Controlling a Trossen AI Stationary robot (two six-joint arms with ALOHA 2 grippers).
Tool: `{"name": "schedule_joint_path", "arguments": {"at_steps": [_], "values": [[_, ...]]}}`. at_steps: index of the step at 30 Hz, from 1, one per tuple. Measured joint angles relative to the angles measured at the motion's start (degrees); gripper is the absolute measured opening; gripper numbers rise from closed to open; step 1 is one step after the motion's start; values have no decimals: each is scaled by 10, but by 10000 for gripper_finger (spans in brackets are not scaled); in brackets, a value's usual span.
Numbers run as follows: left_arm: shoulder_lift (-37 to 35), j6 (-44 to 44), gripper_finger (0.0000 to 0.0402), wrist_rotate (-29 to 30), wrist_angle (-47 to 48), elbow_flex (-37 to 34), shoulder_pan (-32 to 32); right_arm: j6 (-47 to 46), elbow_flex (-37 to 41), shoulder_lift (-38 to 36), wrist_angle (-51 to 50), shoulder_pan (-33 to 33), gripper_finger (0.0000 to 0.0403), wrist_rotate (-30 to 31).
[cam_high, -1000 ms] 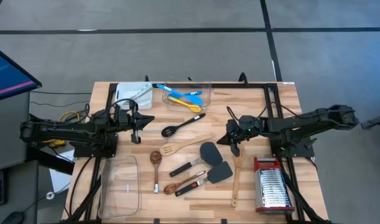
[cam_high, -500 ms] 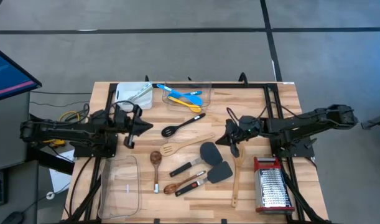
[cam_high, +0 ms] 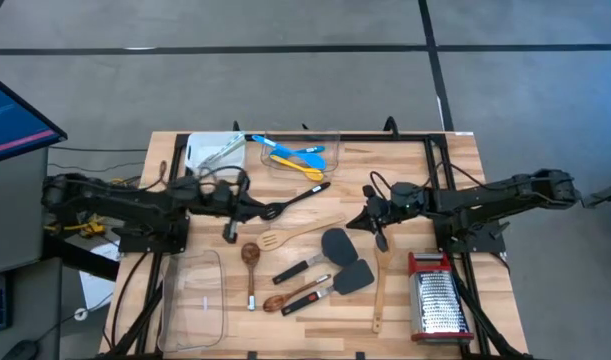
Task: Pick & Place Kitchen Items
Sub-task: Put the black slotted spatula into the bottom transparent bin
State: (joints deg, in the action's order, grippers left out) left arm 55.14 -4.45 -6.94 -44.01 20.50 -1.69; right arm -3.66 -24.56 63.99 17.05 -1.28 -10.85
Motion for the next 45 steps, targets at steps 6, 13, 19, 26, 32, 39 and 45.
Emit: {"name": "schedule_joint_path", "arguments": {"at_steps": [6, 13, 19, 26, 32, 39, 45], "values": [[128, -16, 4, 0, -2, 63, 0, -60, 0, -10, -65, 0, 0, -13], [283, -65, 4, 0, 2, 166, 22, -8, -8, -25, -67, -12, 0, -12], [377, -49, 4, 25, 102, 268, 52, 63, -20, -94, -98, -25, 0, -17], [412, -82, 3, 197, 258, 327, 98, 131, -21, -220, -167, -35, 0, -28], [411, -97, 3, 228, 324, 384, 140, 178, -20, -309, -209, -42, 0, -27], [449, -134, 3, 267, 412, 449, 156, 187, 26, -406, -214, -42, 0, -27], [531, -155, 3, 262, 435, 517, 154, 173, 38, -484, -221, -42, 0, -26]]}}
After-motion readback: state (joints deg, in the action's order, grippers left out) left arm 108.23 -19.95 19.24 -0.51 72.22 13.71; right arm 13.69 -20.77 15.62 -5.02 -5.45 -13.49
